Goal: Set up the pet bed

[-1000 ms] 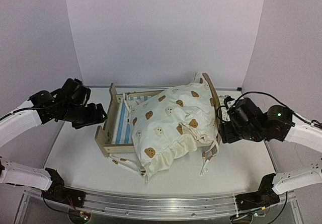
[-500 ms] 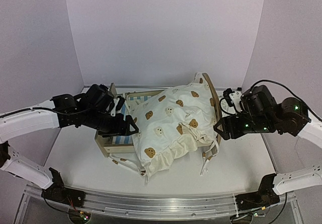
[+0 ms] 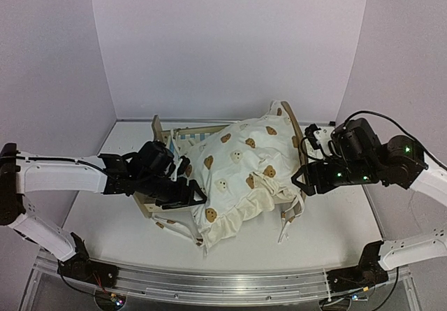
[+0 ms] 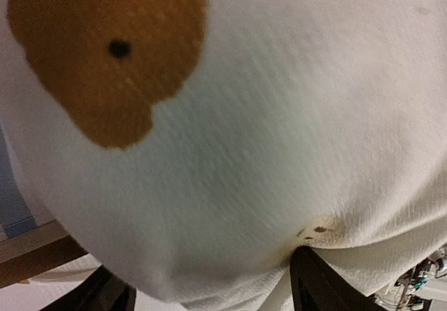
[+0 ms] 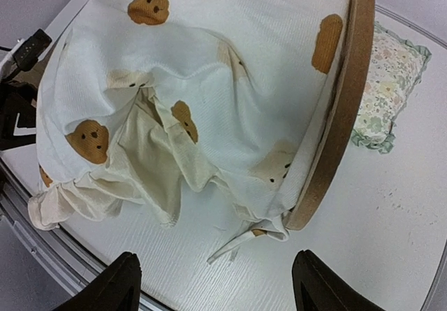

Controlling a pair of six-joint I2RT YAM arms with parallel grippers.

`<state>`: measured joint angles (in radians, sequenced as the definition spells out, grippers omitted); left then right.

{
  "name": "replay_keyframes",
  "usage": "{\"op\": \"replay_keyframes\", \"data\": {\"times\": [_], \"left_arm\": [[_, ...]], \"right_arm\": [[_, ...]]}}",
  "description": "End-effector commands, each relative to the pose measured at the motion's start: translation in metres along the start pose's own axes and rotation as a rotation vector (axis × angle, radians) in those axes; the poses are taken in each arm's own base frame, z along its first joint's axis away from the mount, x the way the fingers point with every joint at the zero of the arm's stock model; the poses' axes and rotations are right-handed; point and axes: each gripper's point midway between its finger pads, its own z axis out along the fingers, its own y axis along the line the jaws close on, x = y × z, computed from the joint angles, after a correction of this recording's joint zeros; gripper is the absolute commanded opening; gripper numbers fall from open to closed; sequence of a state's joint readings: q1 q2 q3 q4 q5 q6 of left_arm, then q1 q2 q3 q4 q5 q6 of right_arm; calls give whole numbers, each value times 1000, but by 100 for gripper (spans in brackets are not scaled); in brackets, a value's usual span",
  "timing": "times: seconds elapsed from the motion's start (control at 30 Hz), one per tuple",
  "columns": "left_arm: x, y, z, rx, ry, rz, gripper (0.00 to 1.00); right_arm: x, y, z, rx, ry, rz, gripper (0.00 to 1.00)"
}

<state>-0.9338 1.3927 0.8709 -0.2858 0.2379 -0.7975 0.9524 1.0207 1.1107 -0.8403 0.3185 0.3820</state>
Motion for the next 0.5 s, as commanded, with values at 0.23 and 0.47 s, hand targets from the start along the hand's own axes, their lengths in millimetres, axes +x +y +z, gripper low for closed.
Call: {"op": "replay_keyframes", "data": {"times": [0.23,0.47], "left_arm": [[-53,-27,-14,9,-219,46,24],[-93,-20,-84,-214,-410,135,22]], "right_arm": [[-33,27,28,-43,-45,-3,75],[-50,32,53,6,-54,-19,75]]}}
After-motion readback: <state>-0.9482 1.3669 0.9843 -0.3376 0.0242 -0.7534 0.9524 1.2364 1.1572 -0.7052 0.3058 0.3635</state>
